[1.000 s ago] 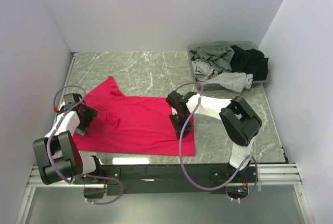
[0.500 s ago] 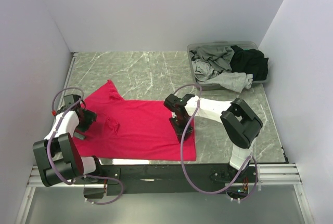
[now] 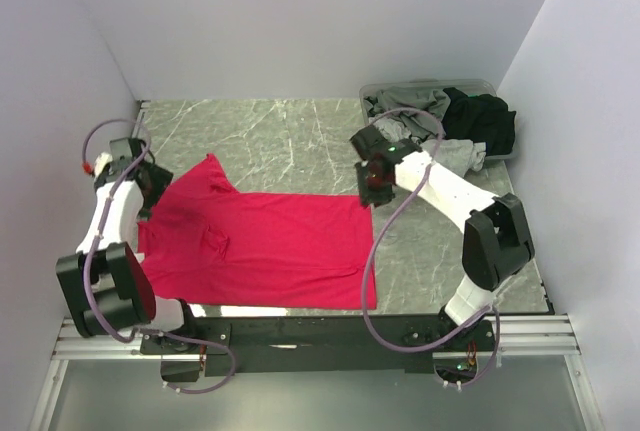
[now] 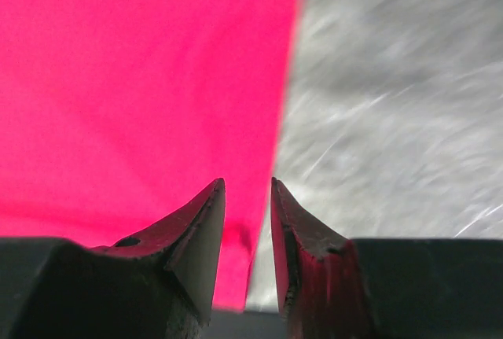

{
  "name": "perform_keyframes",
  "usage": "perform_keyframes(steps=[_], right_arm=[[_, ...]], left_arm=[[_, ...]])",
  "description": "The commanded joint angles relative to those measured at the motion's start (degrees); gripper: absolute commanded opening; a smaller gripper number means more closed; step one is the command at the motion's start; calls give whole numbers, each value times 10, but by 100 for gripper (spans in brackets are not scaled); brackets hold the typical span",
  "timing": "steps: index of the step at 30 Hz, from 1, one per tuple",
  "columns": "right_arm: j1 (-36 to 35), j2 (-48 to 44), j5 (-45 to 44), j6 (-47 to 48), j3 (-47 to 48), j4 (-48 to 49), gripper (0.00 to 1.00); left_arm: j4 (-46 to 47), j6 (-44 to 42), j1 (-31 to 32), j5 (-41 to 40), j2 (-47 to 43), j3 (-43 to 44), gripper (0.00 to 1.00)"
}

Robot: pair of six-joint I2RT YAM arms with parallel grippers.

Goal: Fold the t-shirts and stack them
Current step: Fold the tshirt

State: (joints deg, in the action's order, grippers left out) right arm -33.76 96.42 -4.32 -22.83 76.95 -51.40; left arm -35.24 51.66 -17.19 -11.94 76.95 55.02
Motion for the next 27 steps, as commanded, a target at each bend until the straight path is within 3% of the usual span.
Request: perform_keyframes(steps=[1, 4, 9, 16, 27], right_arm=[[39, -19, -60, 5, 7, 83, 38], [48, -3, -78, 11, 13, 134, 37], [59, 45, -97, 22, 12, 203, 37], [73, 63, -94, 5, -30, 306, 36], [74, 108, -70, -6, -35, 300, 36]], left_arm=[[55, -22, 40, -15, 35, 61, 84], [65, -55, 82, -22, 87, 125, 82], [91, -96, 105, 39, 173, 218, 81], [112, -112, 111, 83, 219, 258, 80], [98, -130, 111, 102, 270, 304, 80]])
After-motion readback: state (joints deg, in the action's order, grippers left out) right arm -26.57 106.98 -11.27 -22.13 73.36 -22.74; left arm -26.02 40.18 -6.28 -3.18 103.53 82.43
